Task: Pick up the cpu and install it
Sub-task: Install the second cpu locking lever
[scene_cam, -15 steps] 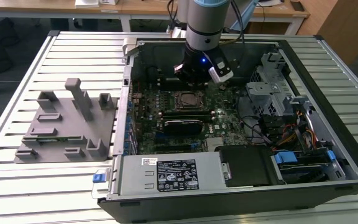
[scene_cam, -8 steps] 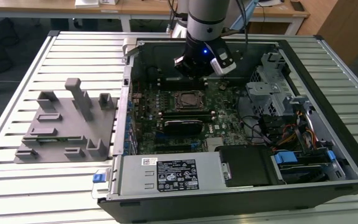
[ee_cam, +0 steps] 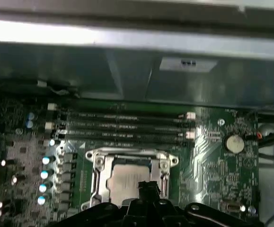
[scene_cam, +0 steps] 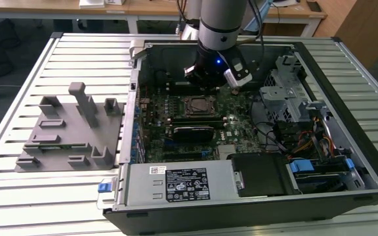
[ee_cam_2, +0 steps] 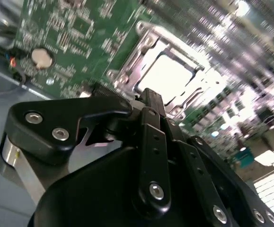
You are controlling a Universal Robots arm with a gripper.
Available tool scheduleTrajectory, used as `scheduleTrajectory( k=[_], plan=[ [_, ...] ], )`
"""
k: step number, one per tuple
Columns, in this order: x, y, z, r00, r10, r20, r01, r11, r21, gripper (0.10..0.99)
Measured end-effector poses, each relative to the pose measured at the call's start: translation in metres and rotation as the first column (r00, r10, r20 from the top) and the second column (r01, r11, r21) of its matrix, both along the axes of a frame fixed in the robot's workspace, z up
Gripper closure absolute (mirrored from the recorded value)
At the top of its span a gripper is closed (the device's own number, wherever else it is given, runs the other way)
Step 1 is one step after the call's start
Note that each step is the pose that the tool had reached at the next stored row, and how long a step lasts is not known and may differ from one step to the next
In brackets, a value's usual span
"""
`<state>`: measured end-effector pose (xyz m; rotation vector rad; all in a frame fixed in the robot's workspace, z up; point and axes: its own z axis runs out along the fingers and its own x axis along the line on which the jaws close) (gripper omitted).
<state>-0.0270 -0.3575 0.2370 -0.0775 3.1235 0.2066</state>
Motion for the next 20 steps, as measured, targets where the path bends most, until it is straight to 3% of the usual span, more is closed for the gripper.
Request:
scheduleTrajectory(
  k=[5,10,14,20],
  plan=[
    [0.0000,-0.0174,0.0000,1.0000,0.000,-0.0025,0.000,1.0000,0.000,0.980],
    [0.0002,-0.0303,0.0000,1.0000,0.000,-0.0075,0.000,1.0000,0.000,0.980],
    [-0.0003,-0.0351,-0.0001,1.0000,0.000,-0.0086,0.000,1.0000,0.000,0.980],
    [-0.0081,-0.0413,-0.0003,1.0000,0.000,-0.0086,0.000,1.0000,0.000,0.980]
  ],
)
